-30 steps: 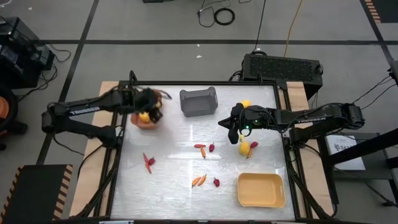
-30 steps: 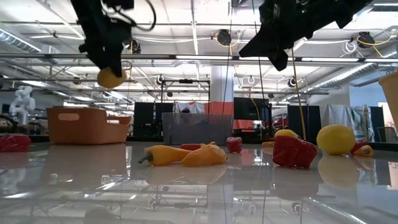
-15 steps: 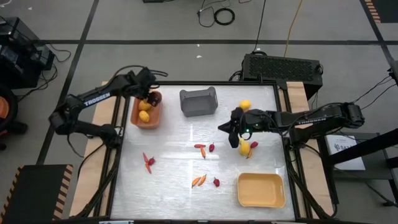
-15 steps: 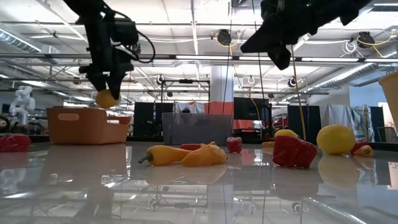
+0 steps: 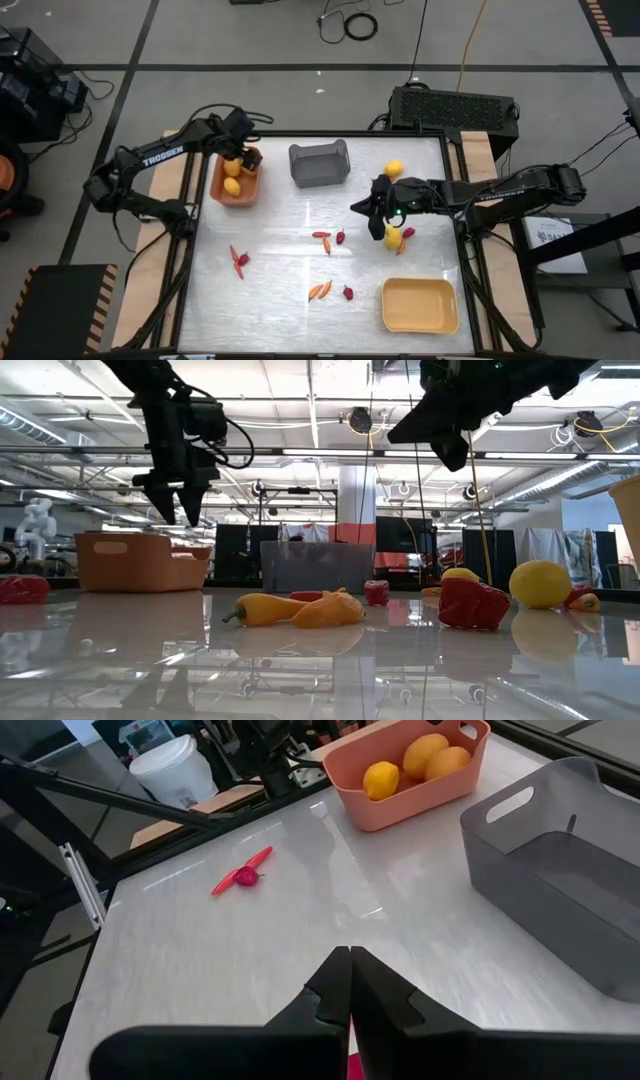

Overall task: Sort produce into baskets
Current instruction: Put the lemon into the orange bin

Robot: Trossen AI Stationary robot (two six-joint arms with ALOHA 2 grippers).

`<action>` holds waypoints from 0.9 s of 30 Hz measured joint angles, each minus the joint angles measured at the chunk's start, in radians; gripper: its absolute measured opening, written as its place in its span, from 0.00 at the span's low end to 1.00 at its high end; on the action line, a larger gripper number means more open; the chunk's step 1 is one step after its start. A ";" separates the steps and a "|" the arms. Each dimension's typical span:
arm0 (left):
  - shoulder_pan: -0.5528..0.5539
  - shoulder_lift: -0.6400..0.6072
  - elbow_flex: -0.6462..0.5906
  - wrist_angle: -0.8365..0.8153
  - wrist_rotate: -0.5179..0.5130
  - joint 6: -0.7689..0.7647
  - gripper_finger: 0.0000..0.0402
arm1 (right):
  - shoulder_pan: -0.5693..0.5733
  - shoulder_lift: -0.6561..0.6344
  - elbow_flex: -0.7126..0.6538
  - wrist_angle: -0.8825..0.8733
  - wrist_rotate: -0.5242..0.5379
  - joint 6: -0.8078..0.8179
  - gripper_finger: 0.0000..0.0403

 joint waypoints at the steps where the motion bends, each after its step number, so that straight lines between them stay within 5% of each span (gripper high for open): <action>1: 0.000 0.000 0.000 0.004 0.005 0.000 0.79 | 0.000 0.000 0.000 0.000 0.000 0.000 0.00; 9: -0.049 -0.026 0.000 0.162 0.271 -0.035 0.79 | -0.008 0.000 0.000 -0.034 0.000 0.037 0.00; 15: -0.226 -0.044 0.000 0.384 0.417 -0.028 0.79 | -0.010 -0.033 -0.001 -0.185 -0.073 0.067 0.00; 22: -0.429 -0.044 0.000 0.626 0.435 -0.005 0.79 | -0.044 -0.091 0.038 -0.567 -0.072 0.281 0.00; 27: -0.475 -0.044 0.000 0.684 0.410 -0.040 0.80 | -0.149 -0.084 0.106 -0.663 -0.019 0.278 0.06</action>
